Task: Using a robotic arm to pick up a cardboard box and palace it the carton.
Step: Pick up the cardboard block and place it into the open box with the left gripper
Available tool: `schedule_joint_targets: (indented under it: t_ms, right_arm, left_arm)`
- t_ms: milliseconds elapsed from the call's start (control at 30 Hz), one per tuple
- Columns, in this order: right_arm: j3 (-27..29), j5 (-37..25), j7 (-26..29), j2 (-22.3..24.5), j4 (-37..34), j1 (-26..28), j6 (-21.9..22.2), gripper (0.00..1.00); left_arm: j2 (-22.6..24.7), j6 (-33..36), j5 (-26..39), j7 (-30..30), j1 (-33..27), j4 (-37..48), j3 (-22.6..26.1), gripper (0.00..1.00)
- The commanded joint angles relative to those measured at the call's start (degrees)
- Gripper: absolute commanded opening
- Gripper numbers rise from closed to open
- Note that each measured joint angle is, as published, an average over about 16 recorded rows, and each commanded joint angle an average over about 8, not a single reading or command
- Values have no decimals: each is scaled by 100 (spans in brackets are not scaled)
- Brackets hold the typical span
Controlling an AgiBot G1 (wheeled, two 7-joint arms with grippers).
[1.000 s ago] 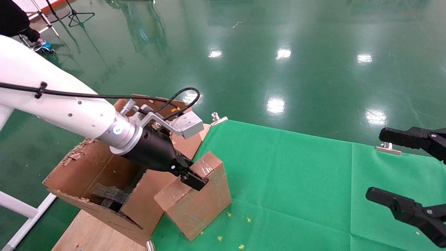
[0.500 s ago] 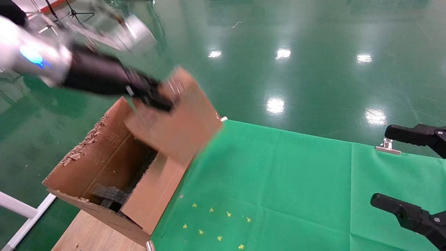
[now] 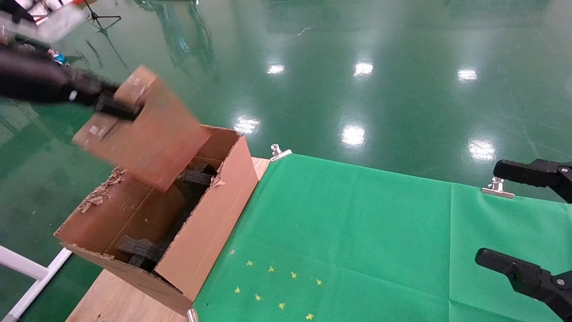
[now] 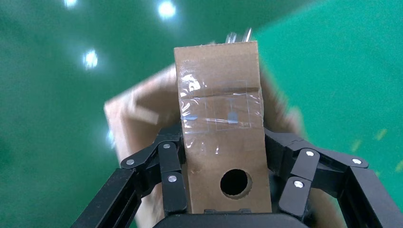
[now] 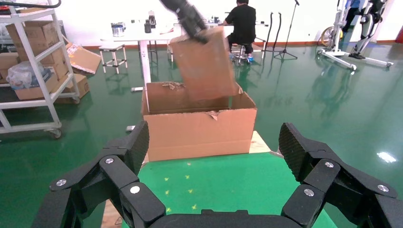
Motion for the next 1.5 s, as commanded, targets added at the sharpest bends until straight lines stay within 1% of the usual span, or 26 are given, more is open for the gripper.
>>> schedule_joint_targets:
  t_ms: [33, 233, 433, 800, 1100, 1467, 1500]
  right_arm:
    - [0, 0, 0, 0, 0, 0, 0, 100]
    - [0, 0, 0, 0, 0, 0, 0, 100]
    - [0, 0, 0, 0, 0, 0, 0, 100]
    - [0, 0, 0, 0, 0, 0, 0, 100]
    - [0, 0, 0, 0, 0, 0, 0, 100]
    - [0, 0, 0, 0, 0, 0, 0, 100]
    - [0, 0, 0, 0, 0, 0, 0, 100]
  left_arm:
    - [-88, 47, 164, 262, 57, 303, 118, 0]
    - [-6, -558, 387, 698, 351, 1280, 238, 0]
    - [303, -1220, 489, 976, 567, 2193, 277, 0]
    - [850, -1990, 503, 1482, 871, 3509, 301, 0]
    - [1233, -2381, 463, 1688, 1113, 4310, 294, 0]
    - [1448, -2737, 302, 1692, 1492, 4944, 193, 0]
    - [1462, -2766, 290, 1695, 1523, 4972, 185, 2]
